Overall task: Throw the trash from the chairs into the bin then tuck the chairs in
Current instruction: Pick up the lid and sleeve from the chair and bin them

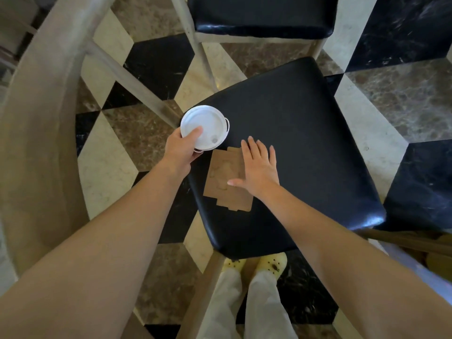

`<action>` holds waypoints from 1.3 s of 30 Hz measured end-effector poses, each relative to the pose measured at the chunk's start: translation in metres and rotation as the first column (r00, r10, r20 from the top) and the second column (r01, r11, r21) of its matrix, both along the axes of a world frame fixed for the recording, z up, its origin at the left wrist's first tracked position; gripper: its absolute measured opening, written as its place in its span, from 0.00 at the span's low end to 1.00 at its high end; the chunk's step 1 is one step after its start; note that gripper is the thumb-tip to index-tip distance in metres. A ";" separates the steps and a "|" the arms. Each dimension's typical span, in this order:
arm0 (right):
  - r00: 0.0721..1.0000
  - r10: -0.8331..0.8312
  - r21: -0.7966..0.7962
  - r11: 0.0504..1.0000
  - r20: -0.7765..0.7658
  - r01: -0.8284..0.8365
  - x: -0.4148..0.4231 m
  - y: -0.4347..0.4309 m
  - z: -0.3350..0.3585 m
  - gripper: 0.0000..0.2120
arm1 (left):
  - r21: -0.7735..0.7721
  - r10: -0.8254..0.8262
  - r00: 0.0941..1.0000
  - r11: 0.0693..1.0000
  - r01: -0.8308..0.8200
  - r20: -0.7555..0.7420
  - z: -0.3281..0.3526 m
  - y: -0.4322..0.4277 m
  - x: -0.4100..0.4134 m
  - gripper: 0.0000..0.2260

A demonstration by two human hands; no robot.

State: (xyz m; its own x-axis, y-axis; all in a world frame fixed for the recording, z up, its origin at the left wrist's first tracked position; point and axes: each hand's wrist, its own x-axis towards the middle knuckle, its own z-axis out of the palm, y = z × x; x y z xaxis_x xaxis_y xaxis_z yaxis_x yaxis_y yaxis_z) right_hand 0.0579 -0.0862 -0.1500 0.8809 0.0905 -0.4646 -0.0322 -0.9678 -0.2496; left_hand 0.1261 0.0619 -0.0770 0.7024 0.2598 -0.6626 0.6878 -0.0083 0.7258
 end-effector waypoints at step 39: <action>-0.217 -0.863 0.574 -0.471 -0.455 0.670 -0.242 -0.152 0.161 0.26 | -0.046 -0.930 0.357 0.354 0.934 0.091 0.124 -0.207 -0.168 0.17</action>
